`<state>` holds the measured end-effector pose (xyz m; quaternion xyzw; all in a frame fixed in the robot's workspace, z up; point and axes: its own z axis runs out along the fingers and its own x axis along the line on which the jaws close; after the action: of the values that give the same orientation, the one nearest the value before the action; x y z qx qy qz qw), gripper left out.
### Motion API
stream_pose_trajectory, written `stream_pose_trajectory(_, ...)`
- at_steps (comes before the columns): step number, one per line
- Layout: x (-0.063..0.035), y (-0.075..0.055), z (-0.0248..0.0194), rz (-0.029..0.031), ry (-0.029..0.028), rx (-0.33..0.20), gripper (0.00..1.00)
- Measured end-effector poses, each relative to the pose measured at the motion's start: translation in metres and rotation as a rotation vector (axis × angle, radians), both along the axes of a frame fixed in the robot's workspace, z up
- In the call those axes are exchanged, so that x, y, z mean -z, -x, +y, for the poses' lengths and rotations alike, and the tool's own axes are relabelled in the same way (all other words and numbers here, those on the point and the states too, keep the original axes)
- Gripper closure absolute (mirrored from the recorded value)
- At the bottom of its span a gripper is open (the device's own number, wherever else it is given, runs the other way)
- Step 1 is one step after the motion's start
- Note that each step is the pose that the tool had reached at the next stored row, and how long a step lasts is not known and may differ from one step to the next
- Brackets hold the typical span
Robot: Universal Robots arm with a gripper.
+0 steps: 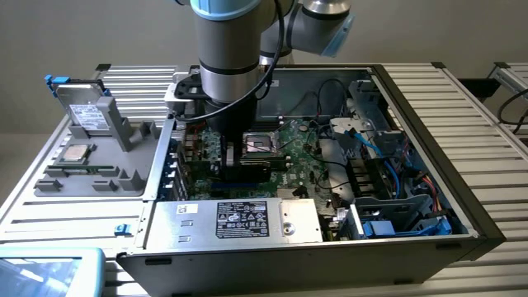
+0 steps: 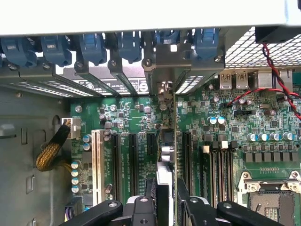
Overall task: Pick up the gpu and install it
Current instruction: 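Insert the gpu into the slot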
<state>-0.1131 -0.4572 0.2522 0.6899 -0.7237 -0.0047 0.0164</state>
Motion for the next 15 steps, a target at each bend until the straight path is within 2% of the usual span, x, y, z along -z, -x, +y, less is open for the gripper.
stream_pose_trajectory(15,0.0025,0.0005,0.0003,0.0,0.0002,0.002,0.72)
